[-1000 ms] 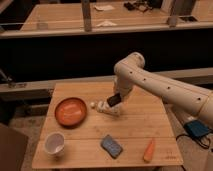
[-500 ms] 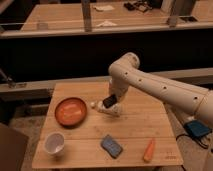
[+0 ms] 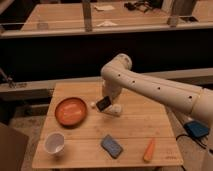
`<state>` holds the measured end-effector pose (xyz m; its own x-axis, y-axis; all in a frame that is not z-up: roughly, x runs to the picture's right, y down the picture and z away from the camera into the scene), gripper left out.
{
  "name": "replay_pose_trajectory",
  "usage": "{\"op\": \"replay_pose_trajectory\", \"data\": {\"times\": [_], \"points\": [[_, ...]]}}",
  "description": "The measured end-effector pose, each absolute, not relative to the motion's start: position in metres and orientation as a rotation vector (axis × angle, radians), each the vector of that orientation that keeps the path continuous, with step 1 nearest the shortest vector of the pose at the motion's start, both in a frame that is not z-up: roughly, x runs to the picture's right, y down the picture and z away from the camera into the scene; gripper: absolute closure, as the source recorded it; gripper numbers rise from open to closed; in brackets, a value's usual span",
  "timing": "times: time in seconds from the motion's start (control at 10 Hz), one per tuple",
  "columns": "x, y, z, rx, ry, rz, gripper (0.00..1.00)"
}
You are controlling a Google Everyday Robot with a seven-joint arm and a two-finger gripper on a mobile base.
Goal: Place the eraser in the ceramic cup
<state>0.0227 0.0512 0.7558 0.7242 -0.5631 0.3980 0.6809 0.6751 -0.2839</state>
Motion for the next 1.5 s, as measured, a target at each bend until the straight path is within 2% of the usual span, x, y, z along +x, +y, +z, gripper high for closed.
{"op": "replay_pose_trajectory", "data": {"times": [1.5], "points": [[-0.076, 0.067, 0.726, -0.404, -0.305, -0.92, 0.99]]}}
